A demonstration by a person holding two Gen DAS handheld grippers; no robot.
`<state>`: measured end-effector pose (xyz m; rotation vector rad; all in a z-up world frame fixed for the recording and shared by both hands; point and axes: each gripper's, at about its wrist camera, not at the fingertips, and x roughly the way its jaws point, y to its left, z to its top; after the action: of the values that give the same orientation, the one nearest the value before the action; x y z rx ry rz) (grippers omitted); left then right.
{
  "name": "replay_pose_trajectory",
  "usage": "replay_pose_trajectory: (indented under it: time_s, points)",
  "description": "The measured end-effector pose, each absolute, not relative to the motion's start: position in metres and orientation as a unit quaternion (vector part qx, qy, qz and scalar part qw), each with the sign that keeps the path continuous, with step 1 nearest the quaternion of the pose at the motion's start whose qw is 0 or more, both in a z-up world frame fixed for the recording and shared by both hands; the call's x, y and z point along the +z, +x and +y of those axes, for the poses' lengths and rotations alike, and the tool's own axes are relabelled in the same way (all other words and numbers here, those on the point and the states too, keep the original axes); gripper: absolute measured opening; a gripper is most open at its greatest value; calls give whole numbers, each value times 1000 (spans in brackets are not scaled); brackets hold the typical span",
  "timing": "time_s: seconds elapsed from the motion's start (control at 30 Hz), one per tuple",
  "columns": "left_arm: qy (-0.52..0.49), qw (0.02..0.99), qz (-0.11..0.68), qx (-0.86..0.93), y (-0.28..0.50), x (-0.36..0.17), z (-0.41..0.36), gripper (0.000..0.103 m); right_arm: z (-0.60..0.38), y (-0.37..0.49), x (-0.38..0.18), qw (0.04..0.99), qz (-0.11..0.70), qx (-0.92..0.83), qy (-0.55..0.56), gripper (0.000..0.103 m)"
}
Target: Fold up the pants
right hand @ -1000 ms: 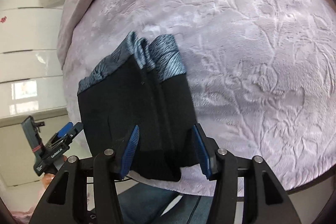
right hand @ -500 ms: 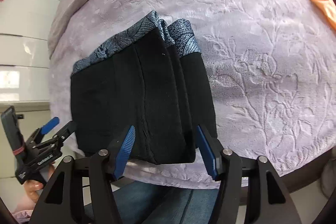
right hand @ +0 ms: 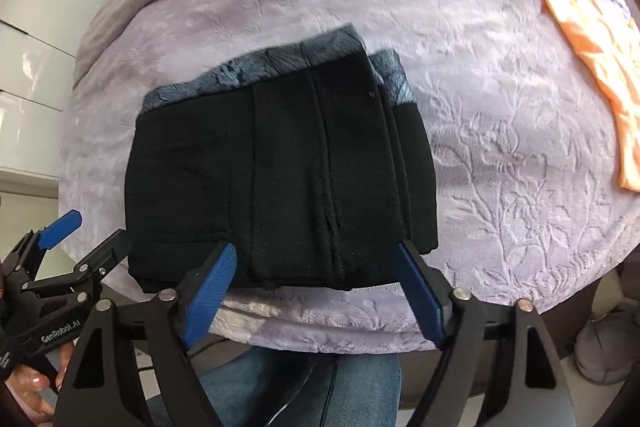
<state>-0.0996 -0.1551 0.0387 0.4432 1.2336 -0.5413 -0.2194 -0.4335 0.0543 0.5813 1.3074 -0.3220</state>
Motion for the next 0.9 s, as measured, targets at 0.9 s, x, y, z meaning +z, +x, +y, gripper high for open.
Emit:
replay_pose_trajectory:
  time_s: [0.9]
  points:
    - [203, 772, 577, -177, -120, 50, -169, 102, -436, -223, 70, 729, 647, -117, 192, 92]
